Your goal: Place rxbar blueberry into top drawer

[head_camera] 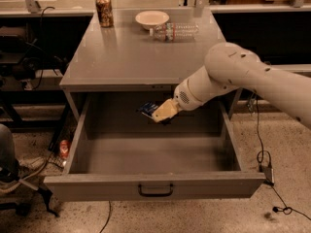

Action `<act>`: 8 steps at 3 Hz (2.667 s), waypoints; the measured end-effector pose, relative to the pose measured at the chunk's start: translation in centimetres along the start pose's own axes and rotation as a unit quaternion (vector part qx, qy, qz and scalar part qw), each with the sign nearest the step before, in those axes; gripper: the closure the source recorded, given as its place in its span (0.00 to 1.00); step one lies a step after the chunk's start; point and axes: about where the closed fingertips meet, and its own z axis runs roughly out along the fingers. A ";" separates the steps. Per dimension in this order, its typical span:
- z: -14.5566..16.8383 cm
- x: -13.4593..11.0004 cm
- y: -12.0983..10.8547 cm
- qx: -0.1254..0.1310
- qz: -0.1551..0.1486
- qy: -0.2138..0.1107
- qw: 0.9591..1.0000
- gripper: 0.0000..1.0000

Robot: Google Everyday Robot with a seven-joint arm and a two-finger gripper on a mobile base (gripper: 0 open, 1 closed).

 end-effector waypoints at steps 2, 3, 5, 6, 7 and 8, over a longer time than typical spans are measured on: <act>4.1 3.6 -2.9 0.025 0.060 0.007 0.998 0.76; 5.6 4.8 -3.4 0.038 0.080 0.011 0.996 0.53; 7.1 5.5 -3.3 0.047 0.087 0.017 0.995 0.06; 5.3 6.6 -3.1 0.066 0.099 0.013 0.993 0.00; 0.2 8.5 -2.4 0.101 0.118 0.000 0.988 0.00; -5.5 10.1 -1.5 0.134 0.137 -0.034 0.981 0.00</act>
Offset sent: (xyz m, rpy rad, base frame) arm 0.0123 -0.0272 -0.0795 -0.0078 0.0520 -0.2041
